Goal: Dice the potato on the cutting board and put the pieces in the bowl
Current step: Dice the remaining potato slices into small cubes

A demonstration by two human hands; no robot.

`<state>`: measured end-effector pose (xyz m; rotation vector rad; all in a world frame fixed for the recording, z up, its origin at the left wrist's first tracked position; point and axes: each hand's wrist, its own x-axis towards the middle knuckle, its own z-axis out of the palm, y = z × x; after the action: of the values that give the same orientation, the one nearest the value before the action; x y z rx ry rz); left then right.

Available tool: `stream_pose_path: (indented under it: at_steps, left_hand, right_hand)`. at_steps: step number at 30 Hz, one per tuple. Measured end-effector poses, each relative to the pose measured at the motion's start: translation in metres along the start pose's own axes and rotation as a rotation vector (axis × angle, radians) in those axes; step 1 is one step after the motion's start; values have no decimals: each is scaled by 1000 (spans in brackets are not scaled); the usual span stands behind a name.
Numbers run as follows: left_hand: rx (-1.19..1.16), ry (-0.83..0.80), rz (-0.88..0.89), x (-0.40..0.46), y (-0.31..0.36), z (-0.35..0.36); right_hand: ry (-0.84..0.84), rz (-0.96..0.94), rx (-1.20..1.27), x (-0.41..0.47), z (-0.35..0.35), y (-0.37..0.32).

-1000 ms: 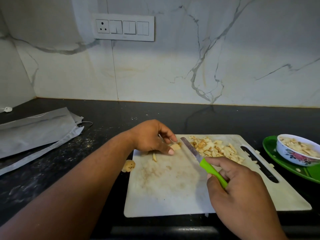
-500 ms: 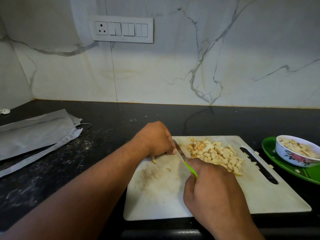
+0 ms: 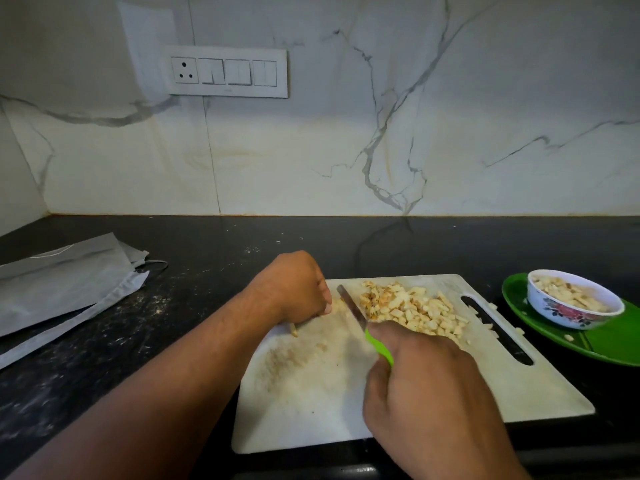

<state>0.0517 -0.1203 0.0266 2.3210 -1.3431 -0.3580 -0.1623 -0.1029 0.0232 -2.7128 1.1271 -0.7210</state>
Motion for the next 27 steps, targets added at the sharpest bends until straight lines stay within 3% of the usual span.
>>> stream_pose_path:
  at_steps: [7, 12, 20, 27]
  left_hand:
    - [5, 5, -64, 2, 3, 1]
    - [6, -3, -57, 3, 3, 2]
    - [1, -13, -50, -3, 4, -2]
    - [-72, 3, -115, -5, 3, -7]
  right_hand:
    - [-64, 1, 48, 5, 25, 0]
    - [-127, 39, 41, -16, 4, 6]
    - [2, -4, 52, -2, 5, 1]
    - [-22, 7, 89, 5, 27, -5]
